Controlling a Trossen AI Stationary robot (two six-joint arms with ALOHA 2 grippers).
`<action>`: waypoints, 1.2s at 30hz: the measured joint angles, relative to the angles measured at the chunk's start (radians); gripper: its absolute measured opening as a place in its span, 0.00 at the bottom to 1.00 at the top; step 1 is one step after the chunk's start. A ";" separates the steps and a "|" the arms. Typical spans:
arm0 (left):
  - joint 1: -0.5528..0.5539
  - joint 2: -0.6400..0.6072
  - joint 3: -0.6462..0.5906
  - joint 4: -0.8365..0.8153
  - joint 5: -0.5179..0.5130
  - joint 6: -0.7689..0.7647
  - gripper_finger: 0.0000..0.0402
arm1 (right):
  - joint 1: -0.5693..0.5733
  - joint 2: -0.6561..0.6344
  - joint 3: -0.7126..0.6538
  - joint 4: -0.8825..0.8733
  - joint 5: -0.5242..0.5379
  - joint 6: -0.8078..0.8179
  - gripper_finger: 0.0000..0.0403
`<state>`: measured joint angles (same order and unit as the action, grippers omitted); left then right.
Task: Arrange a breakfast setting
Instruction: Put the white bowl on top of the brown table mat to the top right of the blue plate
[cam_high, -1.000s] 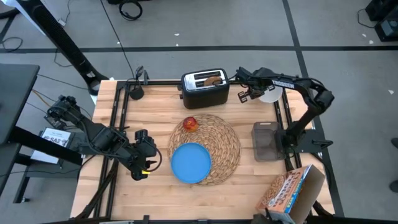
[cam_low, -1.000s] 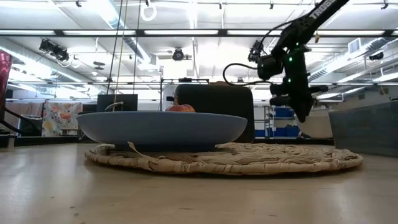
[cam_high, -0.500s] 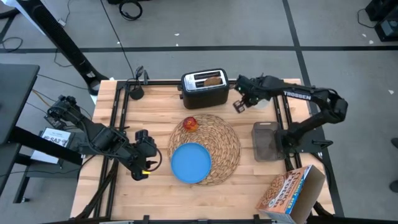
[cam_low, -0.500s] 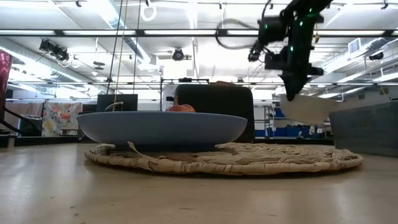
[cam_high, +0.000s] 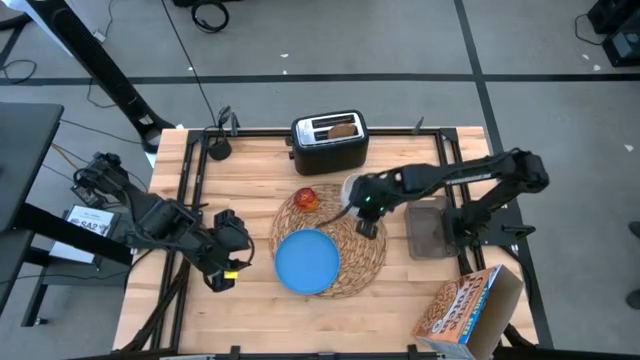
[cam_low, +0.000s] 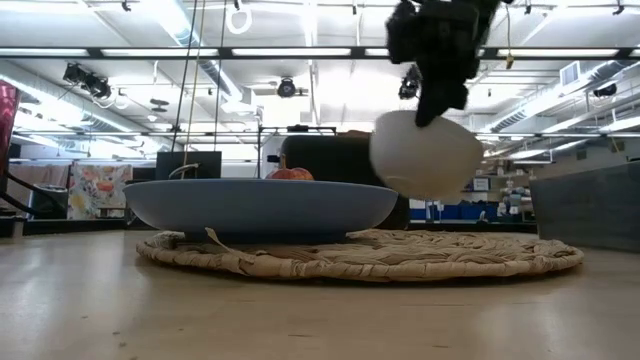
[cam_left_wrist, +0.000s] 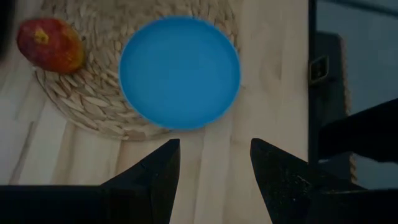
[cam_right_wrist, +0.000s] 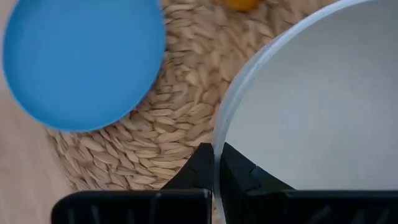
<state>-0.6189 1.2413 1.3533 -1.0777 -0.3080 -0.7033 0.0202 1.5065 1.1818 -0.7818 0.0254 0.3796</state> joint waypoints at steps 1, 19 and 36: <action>0.000 -0.002 0.008 0.001 0.000 0.000 0.51 | 0.015 0.027 0.024 -0.005 0.008 -0.025 0.03; -0.063 -0.013 0.012 -0.048 0.004 -0.124 0.51 | 0.150 0.329 0.240 -0.152 0.011 -0.387 0.03; -0.040 -0.013 0.011 -0.044 0.002 -0.097 0.51 | 0.161 0.347 0.240 -0.167 0.034 -0.408 0.10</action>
<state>-0.6586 1.2284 1.3647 -1.1217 -0.3065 -0.7998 0.1810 1.8534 1.4220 -0.9493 0.0590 -0.0280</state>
